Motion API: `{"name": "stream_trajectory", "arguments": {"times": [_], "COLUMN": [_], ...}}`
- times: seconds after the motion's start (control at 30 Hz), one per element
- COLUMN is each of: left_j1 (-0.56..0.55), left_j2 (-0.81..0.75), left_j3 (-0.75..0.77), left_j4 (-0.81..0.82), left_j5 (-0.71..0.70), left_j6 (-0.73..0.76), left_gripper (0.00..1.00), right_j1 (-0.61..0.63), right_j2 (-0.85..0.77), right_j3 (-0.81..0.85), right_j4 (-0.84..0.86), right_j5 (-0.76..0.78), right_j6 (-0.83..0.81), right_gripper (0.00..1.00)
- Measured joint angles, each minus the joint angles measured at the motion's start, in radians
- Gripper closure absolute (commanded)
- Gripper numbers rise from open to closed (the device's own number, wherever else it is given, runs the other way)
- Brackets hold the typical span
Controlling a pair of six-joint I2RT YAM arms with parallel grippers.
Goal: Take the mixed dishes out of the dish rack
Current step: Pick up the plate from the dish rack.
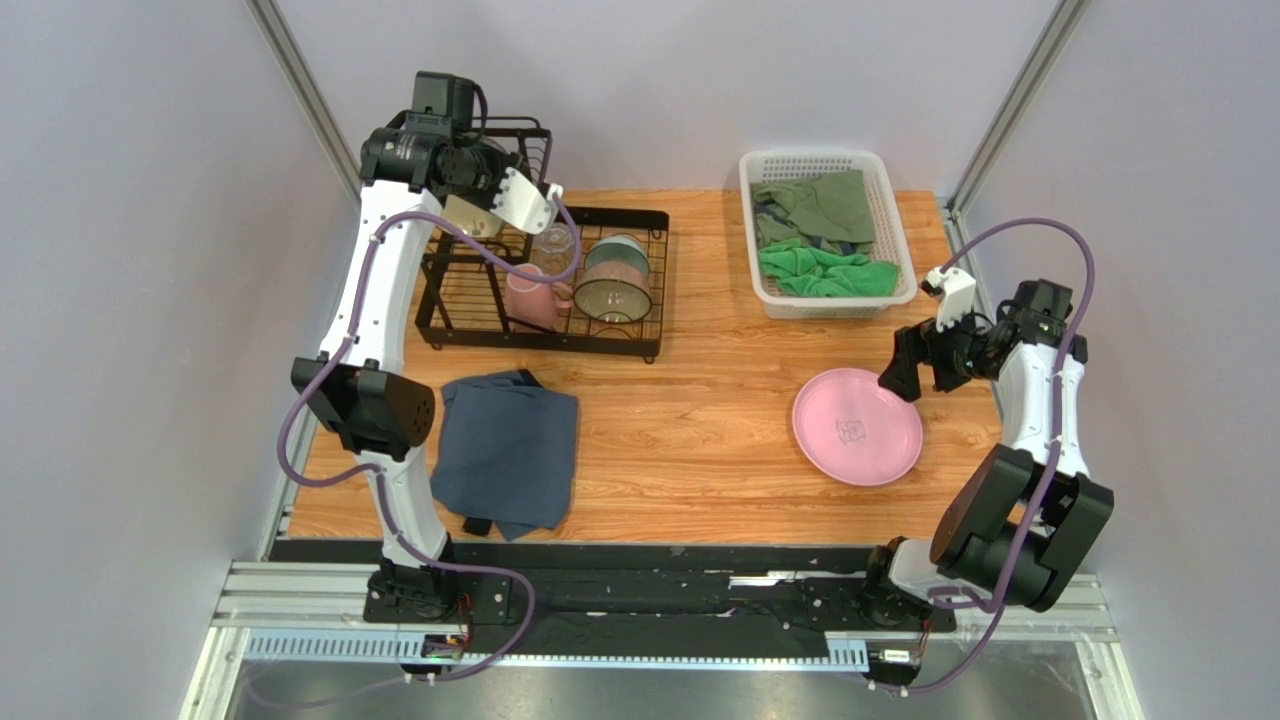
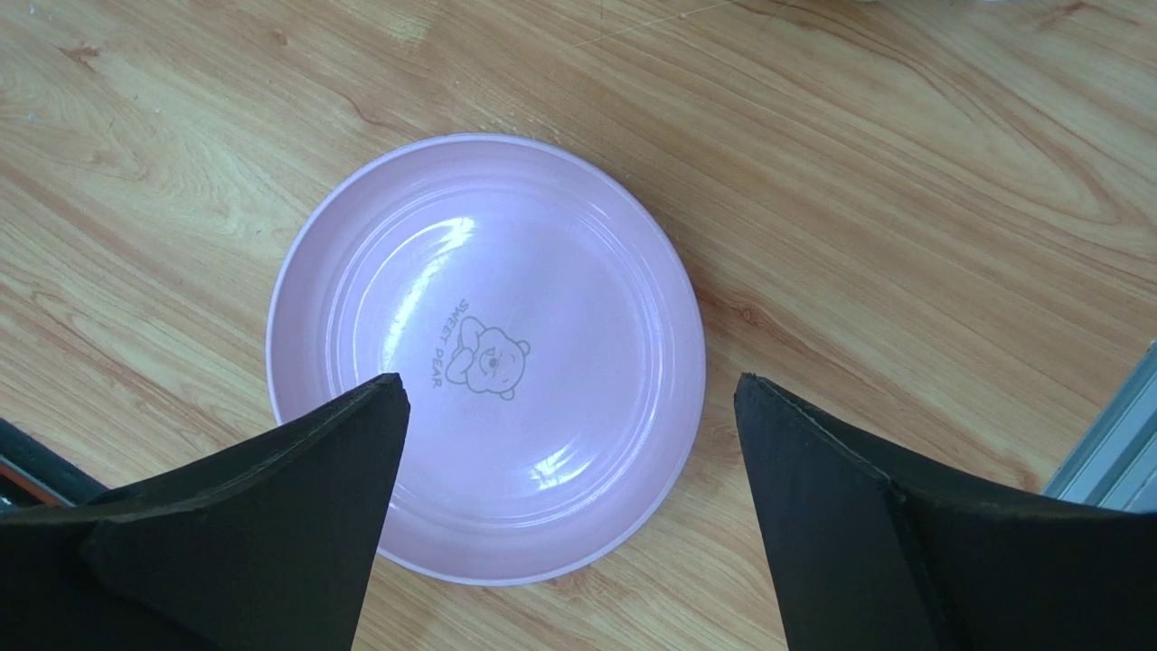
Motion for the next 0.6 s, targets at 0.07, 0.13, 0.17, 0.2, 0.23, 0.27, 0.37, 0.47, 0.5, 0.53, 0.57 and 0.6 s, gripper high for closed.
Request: {"name": "stream_trajectory", "arguments": {"times": [0.07, 0.13, 0.17, 0.2, 0.23, 0.27, 0.37, 0.47, 0.5, 0.53, 0.57, 0.6], "left_j1": [0.001, 0.001, 0.002, 0.002, 0.002, 0.002, 0.002, 0.002, 0.002, 0.002, 0.002, 0.002], "left_j2": [0.001, 0.003, 0.005, 0.006, 0.008, 0.008, 0.010, 0.010, 0.010, 0.010, 0.010, 0.010], "left_j3": [0.000, 0.000, 0.000, 0.000, 0.000, 0.000, 0.000, 0.000, 0.000, 0.000, 0.000, 0.000], "left_j4": [0.002, 0.007, 0.011, 0.012, 0.015, 0.018, 0.024, 0.029, 0.029, 0.030, 0.031, 0.031], "left_j5": [0.000, 0.000, 0.000, 0.000, 0.000, 0.000, 0.000, 0.000, -0.001, -0.001, -0.001, -0.001], "left_j6": [0.000, 0.001, 0.003, 0.003, 0.003, 0.003, 0.003, 0.003, 0.003, 0.003, 0.003, 0.003], "left_gripper": [0.67, 0.68, 0.69, 0.70, 0.71, 0.72, 0.74, 0.75, 0.76, 0.78, 0.78, 0.79], "right_j1": [0.000, 0.000, 0.000, 0.000, 0.000, 0.000, 0.000, 0.000, 0.000, 0.000, 0.000, 0.000], "right_j2": [0.000, 0.000, 0.000, 0.000, -0.001, -0.001, -0.001, -0.001, -0.001, -0.001, -0.001, -0.001], "right_j3": [-0.004, -0.005, -0.005, -0.005, -0.006, -0.006, -0.006, -0.006, -0.006, -0.006, -0.006, -0.006], "right_j4": [-0.001, -0.001, 0.000, 0.000, -0.001, -0.001, -0.001, -0.001, -0.001, -0.001, -0.001, -0.001], "right_j5": [0.000, 0.001, 0.000, 0.001, 0.001, 0.002, 0.003, 0.006, 0.006, 0.006, 0.006, 0.007], "right_j6": [0.000, 0.000, 0.000, 0.000, 0.000, 0.000, -0.002, -0.003, -0.003, -0.003, -0.003, -0.003], "right_gripper": [0.05, 0.05, 0.05, 0.05, 0.05, 0.05, 0.05, 0.05, 0.05, 0.05, 0.05, 0.05]}}
